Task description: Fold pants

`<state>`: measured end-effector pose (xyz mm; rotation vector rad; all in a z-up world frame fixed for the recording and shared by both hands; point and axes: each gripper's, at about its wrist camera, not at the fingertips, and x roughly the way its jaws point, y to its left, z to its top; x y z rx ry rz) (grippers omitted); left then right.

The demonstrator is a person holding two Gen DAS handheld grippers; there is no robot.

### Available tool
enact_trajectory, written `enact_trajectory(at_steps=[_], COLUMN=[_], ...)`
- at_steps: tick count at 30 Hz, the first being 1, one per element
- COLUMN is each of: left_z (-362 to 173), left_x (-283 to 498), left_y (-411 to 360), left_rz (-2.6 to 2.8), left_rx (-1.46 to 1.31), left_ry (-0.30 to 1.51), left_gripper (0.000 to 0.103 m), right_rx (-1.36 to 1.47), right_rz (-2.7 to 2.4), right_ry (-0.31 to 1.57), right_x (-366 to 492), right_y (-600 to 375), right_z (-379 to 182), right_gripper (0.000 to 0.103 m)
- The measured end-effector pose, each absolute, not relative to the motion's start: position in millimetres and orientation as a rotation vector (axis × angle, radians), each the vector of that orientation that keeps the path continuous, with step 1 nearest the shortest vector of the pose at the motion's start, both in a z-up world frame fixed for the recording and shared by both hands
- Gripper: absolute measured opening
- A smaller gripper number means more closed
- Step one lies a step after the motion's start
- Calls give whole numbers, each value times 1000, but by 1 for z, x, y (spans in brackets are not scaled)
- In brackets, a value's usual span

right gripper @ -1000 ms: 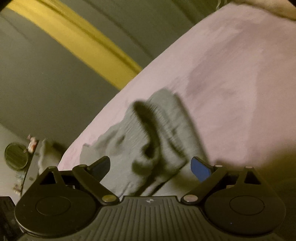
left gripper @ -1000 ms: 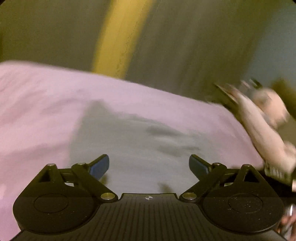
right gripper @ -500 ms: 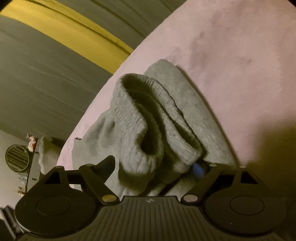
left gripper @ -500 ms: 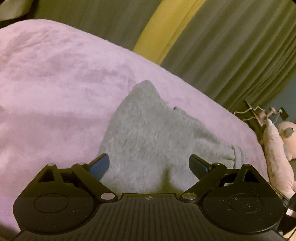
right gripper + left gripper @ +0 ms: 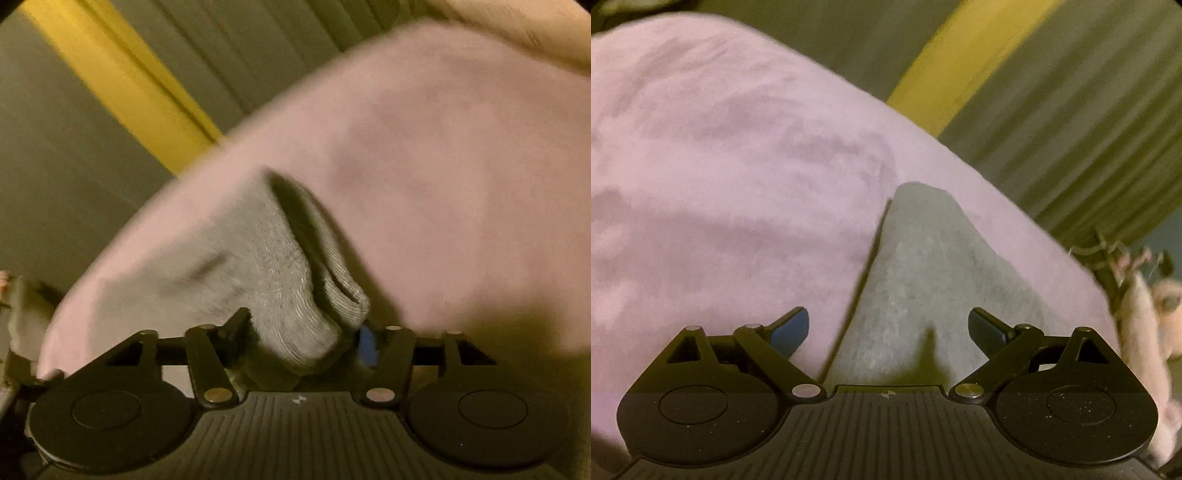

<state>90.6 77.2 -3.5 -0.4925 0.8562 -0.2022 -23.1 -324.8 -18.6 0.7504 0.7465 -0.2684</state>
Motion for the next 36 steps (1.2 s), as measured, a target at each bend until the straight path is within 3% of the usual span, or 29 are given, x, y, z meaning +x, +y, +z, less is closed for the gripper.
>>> enact_trajectory(at_steps=[5, 12, 17, 18, 20, 25, 29, 36], left_z=[17, -2, -41, -39, -32, -16, -15, -32], left_x=[105, 132, 143, 143, 141, 122, 107, 122], left_y=[54, 27, 17, 22, 30, 53, 56, 39], left_rz=[-272, -415, -219, -206, -139, -131, -389, -361], left_rx=[-307, -168, 82, 53, 23, -48, -252, -155], left_ry=[788, 830, 915, 914, 905, 879, 975, 1070], left_gripper=[97, 97, 101, 101, 101, 100, 100, 100], right_rx=[713, 620, 503, 484, 480, 583, 618, 588], right_rz=[-279, -134, -226, -235, -254, -275, -243, -141], right_ry=[622, 476, 671, 672, 661, 694, 711, 819], right_x=[-38, -41, -14, -16, -18, -25, -27, -9], right_y=[-328, -308, -300, -300, -302, -317, -323, -309], right_z=[5, 26, -5, -5, 5, 5, -4, -18], right_gripper=[79, 80, 76, 77, 88, 95, 98, 99])
